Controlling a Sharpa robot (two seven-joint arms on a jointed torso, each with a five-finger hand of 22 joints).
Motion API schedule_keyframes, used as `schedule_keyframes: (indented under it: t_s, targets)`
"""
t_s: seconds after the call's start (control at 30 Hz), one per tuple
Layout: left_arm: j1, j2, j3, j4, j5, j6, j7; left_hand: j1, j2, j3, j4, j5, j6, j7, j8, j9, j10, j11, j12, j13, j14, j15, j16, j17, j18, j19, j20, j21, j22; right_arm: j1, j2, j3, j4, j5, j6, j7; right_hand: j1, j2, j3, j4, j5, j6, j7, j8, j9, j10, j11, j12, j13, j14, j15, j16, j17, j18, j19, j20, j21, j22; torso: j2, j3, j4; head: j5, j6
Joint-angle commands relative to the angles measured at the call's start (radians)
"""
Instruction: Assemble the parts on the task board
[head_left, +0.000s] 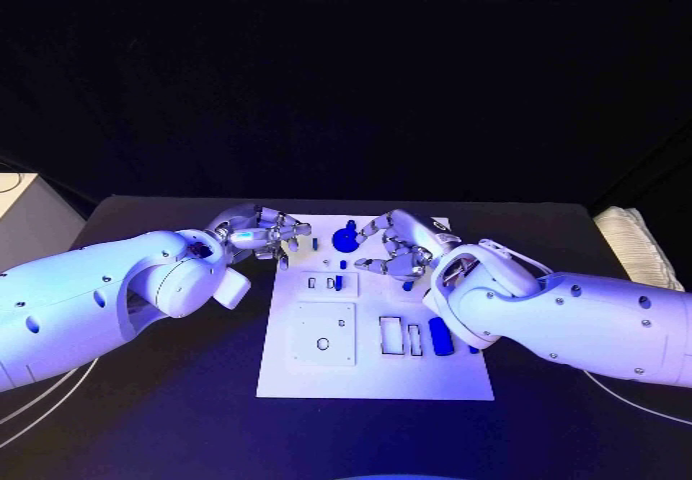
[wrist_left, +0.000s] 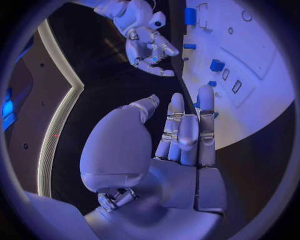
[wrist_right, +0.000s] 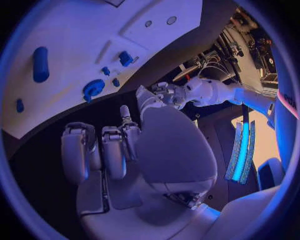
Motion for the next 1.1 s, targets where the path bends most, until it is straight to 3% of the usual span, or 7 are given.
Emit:
schedule_keyframes:
  t_s: [0.03, 0.17, 0.27, 0.33, 0.63, 0.9, 1.1]
  targets:
    - [0.016, 0.026, 0.001, -0.016, -0.214, 0.115, -0.200, -0.024, 0.000, -0.007, 0.024, -0.002, -0.002, -0.008, 0.049, 0.043, -0.023, -0.007, 0.097, 0.069, 0.036, -0.004, 0.062, 0.092, 0.000, 0.007, -0.003, 0.061, 0.061, 0.021, -0.036, 0.000, 0.020, 0.193, 0.014, 0.132, 0.016, 0.001, 0.010, 0.000, 0.014, 0.007, 0.002, 0.004, -0.001, -0.006, -0.002, -0.004, 0.137, 0.102, 0.004, 0.000, 0.256, 0.004, 0.052, 0.004, -0.003, 0.168, -0.012, 0.0070, -0.0024, 0.004, -0.003]
    - [0.041, 0.075, 0.000, -0.048, -0.353, 0.174, -0.295, -0.018, 0.007, 0.007, 0.043, -0.002, -0.035, -0.026, 0.156, 0.150, -0.055, -0.017, 0.237, 0.171, 0.066, -0.016, 0.112, 0.170, -0.013, 0.026, -0.014, 0.157, 0.169, 0.048, -0.091, 0.000, 0.028, 0.278, 0.022, 0.157, 0.019, 0.000, 0.015, 0.002, 0.036, 0.008, 0.002, 0.007, -0.001, -0.005, -0.003, -0.003, 0.138, 0.102, 0.003, 0.000, 0.256, 0.003, 0.052, 0.004, -0.002, 0.169, -0.020, 0.0131, -0.0009, 0.003, -0.009]
    - [0.058, 0.118, -0.005, -0.076, -0.434, 0.220, -0.374, -0.019, 0.003, 0.030, 0.057, -0.001, -0.064, -0.024, 0.183, 0.188, -0.077, -0.016, 0.258, 0.181, 0.064, -0.015, 0.114, 0.172, -0.014, 0.016, -0.013, 0.171, 0.179, 0.062, -0.121, 0.000, 0.019, 0.343, 0.023, 0.172, 0.018, 0.000, 0.015, 0.002, 0.036, 0.008, 0.002, 0.007, -0.001, -0.005, -0.003, -0.003, 0.137, 0.102, 0.003, 0.000, 0.256, 0.003, 0.052, 0.004, -0.002, 0.169, -0.024, 0.0158, 0.0014, 0.004, -0.012]
    - [0.069, 0.142, -0.010, -0.094, -0.467, 0.244, -0.414, -0.049, 0.000, 0.024, 0.077, -0.002, -0.081, -0.017, 0.185, 0.196, -0.098, -0.010, 0.249, 0.164, 0.060, -0.010, 0.111, 0.165, -0.014, 0.010, -0.010, 0.172, 0.177, 0.067, -0.132, 0.000, 0.009, 0.376, 0.023, 0.177, 0.016, 0.000, 0.015, 0.004, 0.037, 0.008, 0.002, 0.007, -0.001, -0.006, -0.002, -0.004, 0.137, 0.102, 0.003, 0.000, 0.255, 0.004, 0.052, 0.004, -0.003, 0.169, -0.025, 0.0175, 0.0002, 0.006, -0.012]
    - [0.103, 0.240, -0.037, -0.175, -0.587, 0.319, -0.492, -0.118, 0.000, -0.027, 0.080, -0.002, -0.117, -0.005, 0.192, 0.223, -0.124, 0.003, 0.268, 0.171, 0.058, 0.001, 0.116, 0.173, -0.015, 0.004, 0.001, 0.188, 0.191, 0.077, -0.155, 0.000, -0.017, 0.426, 0.020, 0.183, 0.014, 0.000, 0.016, 0.006, 0.043, 0.007, 0.002, 0.007, -0.002, -0.007, -0.002, -0.006, 0.136, 0.102, 0.003, -0.001, 0.254, 0.004, 0.051, 0.004, -0.006, 0.167, -0.028, 0.0271, -0.0005, 0.010, -0.021]
    - [0.122, 0.305, -0.060, -0.226, -0.652, 0.413, -0.519, -0.193, 0.033, -0.080, 0.082, -0.002, -0.114, -0.011, 0.217, 0.253, -0.134, 0.000, 0.291, 0.176, 0.063, 0.000, 0.127, 0.188, -0.016, 0.007, 0.002, 0.207, 0.212, 0.080, -0.159, 0.000, -0.027, 0.429, 0.022, 0.173, 0.013, -0.001, 0.018, 0.008, 0.052, 0.005, 0.003, 0.007, -0.002, -0.008, -0.002, -0.007, 0.134, 0.102, 0.004, -0.001, 0.254, 0.004, 0.051, 0.004, -0.007, 0.166, -0.026, 0.0269, -0.0010, 0.014, -0.026]
    - [0.126, 0.334, -0.068, -0.250, -0.663, 0.434, -0.524, -0.197, 0.044, -0.088, 0.081, -0.002, -0.108, -0.016, 0.233, 0.268, -0.134, -0.004, 0.300, 0.179, 0.064, -0.003, 0.128, 0.190, -0.017, 0.007, 0.001, 0.212, 0.217, 0.082, -0.160, 0.000, -0.032, 0.427, 0.022, 0.166, 0.013, -0.001, 0.020, 0.009, 0.060, 0.004, 0.003, 0.007, -0.003, -0.010, -0.002, -0.010, 0.133, 0.102, 0.004, -0.002, 0.253, 0.005, 0.050, 0.004, -0.009, 0.164, -0.025, 0.0253, -0.0016, 0.014, -0.028]
